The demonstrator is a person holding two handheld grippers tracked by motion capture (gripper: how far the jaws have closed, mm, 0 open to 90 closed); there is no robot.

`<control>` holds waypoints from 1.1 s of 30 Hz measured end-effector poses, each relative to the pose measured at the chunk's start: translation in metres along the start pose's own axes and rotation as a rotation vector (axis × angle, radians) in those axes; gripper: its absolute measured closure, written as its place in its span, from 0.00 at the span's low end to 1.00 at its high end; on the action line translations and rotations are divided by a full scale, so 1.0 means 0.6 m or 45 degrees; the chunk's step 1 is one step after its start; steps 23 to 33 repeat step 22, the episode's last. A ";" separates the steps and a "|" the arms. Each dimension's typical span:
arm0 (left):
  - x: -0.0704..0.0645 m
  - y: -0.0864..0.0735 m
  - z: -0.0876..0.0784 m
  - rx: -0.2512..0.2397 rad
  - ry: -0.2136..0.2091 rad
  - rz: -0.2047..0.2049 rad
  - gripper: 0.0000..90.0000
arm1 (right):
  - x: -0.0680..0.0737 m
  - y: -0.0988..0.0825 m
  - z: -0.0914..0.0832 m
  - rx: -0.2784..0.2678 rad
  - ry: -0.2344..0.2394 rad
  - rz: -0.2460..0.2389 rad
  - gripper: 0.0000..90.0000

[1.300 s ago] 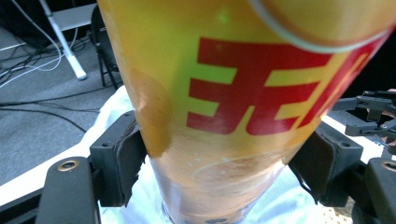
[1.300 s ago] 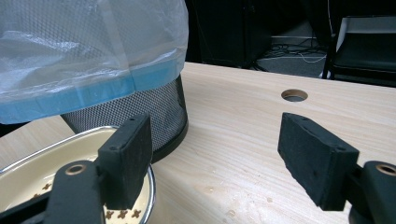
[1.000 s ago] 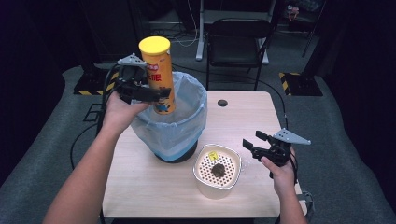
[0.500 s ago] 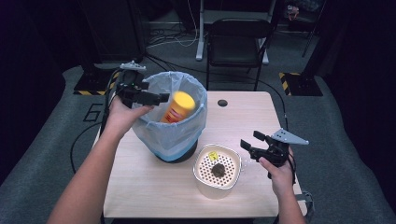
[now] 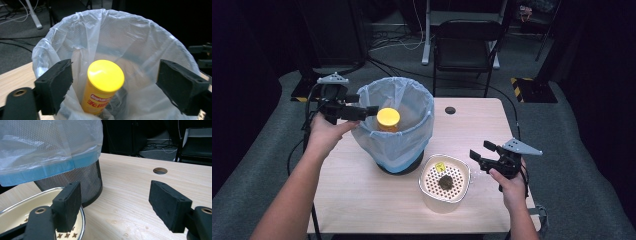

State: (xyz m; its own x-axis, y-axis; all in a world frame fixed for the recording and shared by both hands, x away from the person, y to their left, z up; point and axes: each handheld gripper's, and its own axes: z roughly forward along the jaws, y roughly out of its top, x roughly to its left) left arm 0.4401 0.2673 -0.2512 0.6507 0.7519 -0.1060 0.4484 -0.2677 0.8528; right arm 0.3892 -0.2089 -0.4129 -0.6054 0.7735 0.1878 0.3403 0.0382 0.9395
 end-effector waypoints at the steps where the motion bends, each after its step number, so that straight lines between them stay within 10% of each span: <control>1: -0.001 -0.003 -0.005 -0.002 -0.010 0.004 0.16 | 0.000 0.000 0.000 0.005 -0.002 0.006 0.29; 15: 0.008 -0.088 -0.070 -0.047 -0.009 0.006 0.18 | -0.006 -0.007 0.003 0.030 -0.026 -0.024 0.29; 22: 0.025 -0.160 -0.095 -0.029 0.025 0.020 0.16 | -0.033 -0.025 -0.008 0.055 -0.183 -0.040 0.27; 33: 0.025 -0.160 -0.095 -0.029 0.025 0.020 0.16 | -0.033 -0.025 -0.008 0.055 -0.183 -0.040 0.27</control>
